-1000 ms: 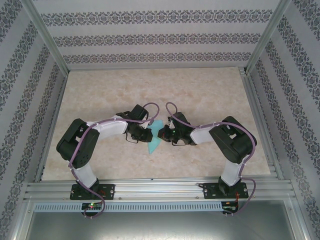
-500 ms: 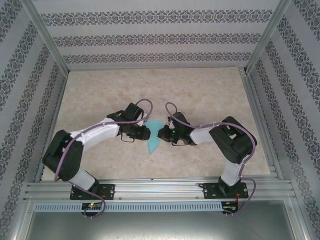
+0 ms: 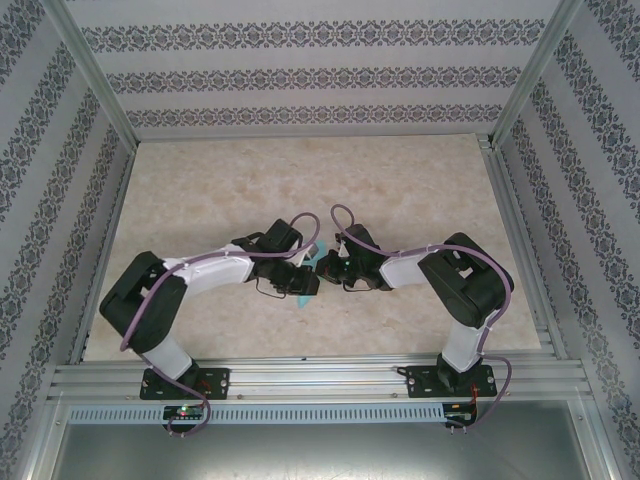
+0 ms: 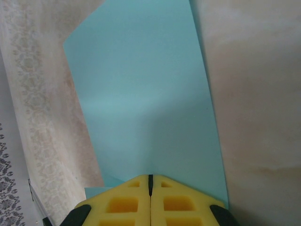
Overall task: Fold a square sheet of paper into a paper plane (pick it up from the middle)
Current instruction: Third fold the triangle at the center of the table.
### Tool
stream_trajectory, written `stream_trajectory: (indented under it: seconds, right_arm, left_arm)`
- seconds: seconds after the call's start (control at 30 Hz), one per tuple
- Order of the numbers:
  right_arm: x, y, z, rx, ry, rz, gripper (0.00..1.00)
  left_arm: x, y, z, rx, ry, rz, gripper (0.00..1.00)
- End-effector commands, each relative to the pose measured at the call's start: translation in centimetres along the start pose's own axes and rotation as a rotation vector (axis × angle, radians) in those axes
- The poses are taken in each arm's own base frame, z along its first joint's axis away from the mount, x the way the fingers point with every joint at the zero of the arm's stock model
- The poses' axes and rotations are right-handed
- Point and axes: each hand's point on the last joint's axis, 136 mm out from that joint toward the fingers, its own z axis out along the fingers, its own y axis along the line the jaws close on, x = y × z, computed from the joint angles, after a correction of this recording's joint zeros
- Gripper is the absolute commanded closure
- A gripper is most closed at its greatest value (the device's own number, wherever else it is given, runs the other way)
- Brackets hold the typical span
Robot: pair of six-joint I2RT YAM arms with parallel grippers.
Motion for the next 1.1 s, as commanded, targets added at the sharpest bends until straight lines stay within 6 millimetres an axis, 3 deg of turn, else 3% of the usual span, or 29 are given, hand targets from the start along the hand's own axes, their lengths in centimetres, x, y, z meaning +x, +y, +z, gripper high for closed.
stream_trajectory:
  seconds: [0.0, 0.3, 0.73, 1.07]
  right_arm:
    - [1.4, -4.1, 0.4, 0.153, 0.022, 0.038, 0.95]
    - [1.5, -4.4, 0.4, 0.169, 0.026, 0.035, 0.94]
    - [0.6, -3.4, -0.1, 0.198, 0.026, -0.009, 0.92]
    - [0.9, -4.5, 0.0, 0.229, 0.034, 0.004, 0.94]
  left_arm:
    - [0.1, 0.4, 1.0, 0.007, 0.01, -0.029, 0.84]
    - [3.2, 4.5, 2.8, -0.105, 0.097, -0.092, 0.87]
    - [6.5, 6.1, 2.3, -0.129, 0.142, -0.109, 0.87]
    - [6.8, 6.0, 1.2, -0.112, 0.101, -0.153, 0.9]
